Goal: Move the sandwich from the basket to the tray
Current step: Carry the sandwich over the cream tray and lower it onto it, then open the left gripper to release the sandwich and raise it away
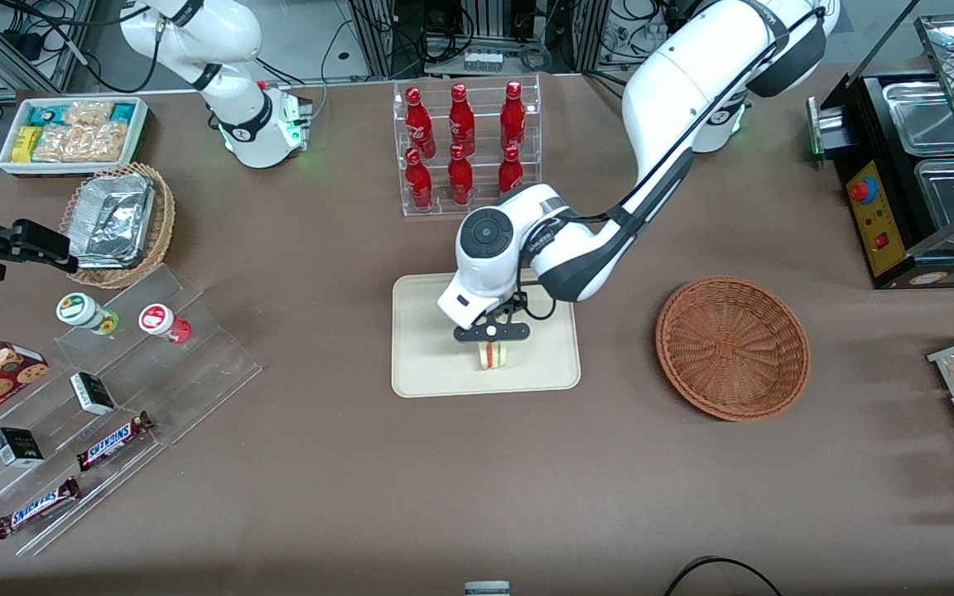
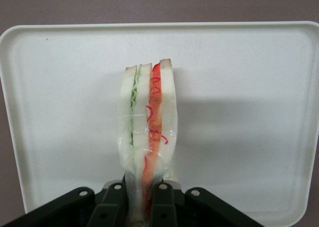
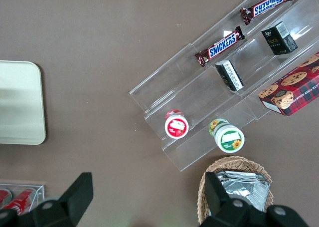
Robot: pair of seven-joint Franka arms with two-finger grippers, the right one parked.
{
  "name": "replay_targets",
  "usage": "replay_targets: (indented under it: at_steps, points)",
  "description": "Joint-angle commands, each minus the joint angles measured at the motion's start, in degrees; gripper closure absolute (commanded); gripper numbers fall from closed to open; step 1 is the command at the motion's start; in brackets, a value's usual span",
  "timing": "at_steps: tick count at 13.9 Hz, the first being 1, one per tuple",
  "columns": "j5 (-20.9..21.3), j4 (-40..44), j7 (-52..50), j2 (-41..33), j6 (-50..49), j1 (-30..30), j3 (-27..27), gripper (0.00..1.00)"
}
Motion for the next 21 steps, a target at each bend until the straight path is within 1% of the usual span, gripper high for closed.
replay_targets:
  at_steps: [1,2,7,8,9,10,14,18,20,21]
  points:
    - [2.87,2.38,-2.62,1.88,-1.21,-1.32,0.45,1.00]
    - [3.66,2.38,-3.23,2.40,-1.03,-1.59,0.45,1.00]
    - [4.64,2.38,-4.29,3.29,-0.77,-1.94,0.45,1.00]
    - [4.64,2.38,-4.21,3.29,-0.68,-1.94,0.45,0.68]
    - [4.64,2.38,-4.20,3.29,-0.50,-1.94,0.45,0.27]
    - [4.72,2.21,-4.12,3.37,0.28,-1.94,0.45,0.00]
    - [5.52,2.38,-3.85,3.03,0.55,-2.03,0.45,0.00]
    - [5.25,2.56,-3.15,-0.04,-0.67,-0.80,0.37,0.00]
    - [5.34,2.82,-2.80,-1.98,-3.21,-0.80,0.37,0.00]
    - [5.17,3.87,-0.36,-2.59,-4.71,-0.71,0.37,0.00]
